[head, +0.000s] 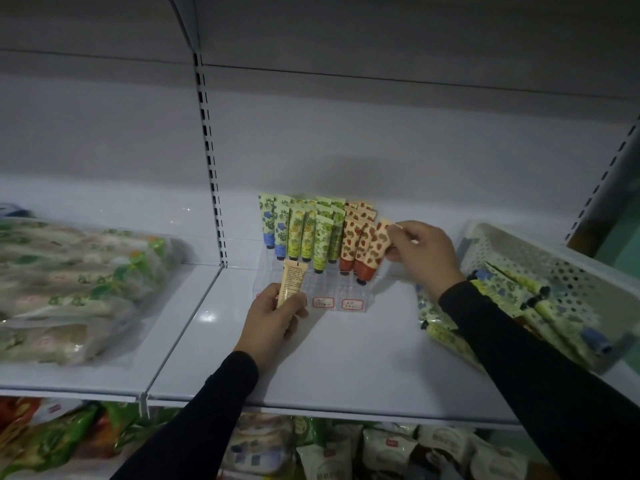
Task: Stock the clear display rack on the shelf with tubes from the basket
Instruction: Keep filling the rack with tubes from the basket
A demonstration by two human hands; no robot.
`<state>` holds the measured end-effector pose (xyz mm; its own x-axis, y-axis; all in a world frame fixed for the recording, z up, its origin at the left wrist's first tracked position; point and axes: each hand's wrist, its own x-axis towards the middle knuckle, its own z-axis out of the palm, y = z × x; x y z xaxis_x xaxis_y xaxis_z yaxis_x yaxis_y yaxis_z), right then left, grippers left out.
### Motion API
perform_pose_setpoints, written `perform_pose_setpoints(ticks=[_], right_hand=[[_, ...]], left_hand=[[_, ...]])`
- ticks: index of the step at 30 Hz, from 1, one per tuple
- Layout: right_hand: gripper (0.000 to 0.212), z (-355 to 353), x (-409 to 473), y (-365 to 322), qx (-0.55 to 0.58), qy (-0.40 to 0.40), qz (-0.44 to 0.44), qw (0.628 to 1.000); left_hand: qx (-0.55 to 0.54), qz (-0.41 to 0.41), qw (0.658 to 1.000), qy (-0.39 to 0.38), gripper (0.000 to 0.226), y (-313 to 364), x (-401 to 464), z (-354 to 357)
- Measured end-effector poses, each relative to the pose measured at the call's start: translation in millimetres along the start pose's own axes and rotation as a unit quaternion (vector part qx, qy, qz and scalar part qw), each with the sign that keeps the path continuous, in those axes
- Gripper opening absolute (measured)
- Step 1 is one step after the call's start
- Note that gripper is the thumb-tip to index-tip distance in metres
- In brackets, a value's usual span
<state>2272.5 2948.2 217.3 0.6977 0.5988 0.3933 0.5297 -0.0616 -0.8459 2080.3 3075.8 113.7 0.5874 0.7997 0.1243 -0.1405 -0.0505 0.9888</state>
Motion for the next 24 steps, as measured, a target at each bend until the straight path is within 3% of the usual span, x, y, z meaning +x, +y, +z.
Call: perform_pose_setpoints(ticks=[7,24], right_hand=[[0.020,8,7,3,-0.030,0.053,-0.039,0.997],[0.027,26,12,13,-0.075,0.018,-0.062,0.995]], left_hand=[[0.003,-0.003,1.000,0.001,0.019,0,1,0],[-0.014,-0.015,1.000,-0.003,0.019,-1,2,-1]])
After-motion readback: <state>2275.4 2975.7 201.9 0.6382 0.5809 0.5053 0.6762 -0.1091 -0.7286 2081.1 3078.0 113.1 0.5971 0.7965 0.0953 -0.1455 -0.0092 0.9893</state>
